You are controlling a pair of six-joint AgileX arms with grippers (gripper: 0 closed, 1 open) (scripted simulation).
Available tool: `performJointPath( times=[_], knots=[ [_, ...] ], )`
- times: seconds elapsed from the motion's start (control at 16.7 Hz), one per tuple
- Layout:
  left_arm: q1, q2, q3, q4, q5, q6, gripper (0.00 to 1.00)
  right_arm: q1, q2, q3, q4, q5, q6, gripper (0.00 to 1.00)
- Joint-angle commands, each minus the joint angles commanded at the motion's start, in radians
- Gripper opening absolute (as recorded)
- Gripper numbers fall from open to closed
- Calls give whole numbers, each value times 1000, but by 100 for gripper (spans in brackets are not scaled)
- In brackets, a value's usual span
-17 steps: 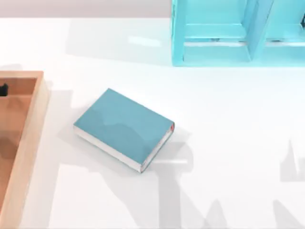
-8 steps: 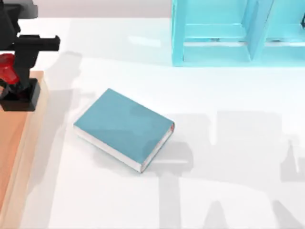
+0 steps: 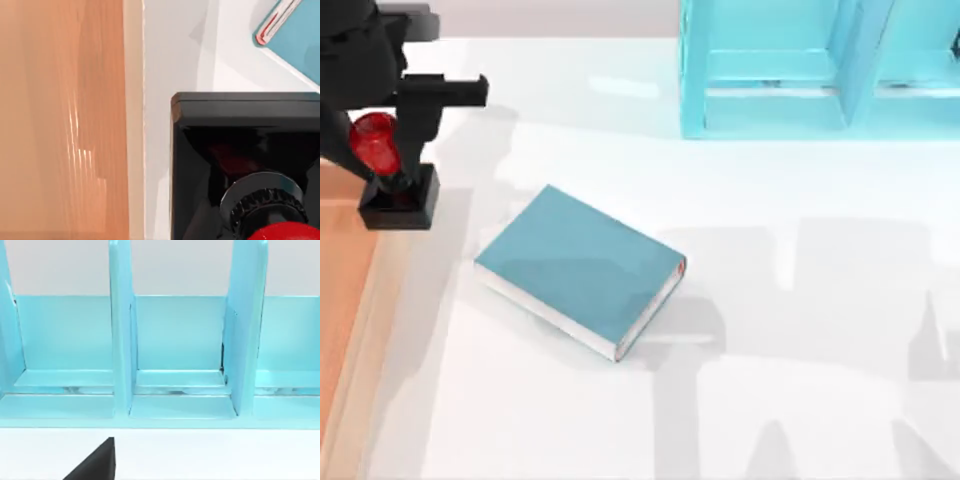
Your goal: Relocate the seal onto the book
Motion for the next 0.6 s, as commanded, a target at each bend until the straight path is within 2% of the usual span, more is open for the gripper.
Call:
performJointPath(
  times=[0.36, 0.6],
  knots=[
    [-248, 214, 85, 136, 2, -234, 0, 0, 0, 0, 0, 0, 0, 100],
    [-302, 263, 102, 172, 3, -288, 0, 0, 0, 0, 0, 0, 0, 100]
  ],
)
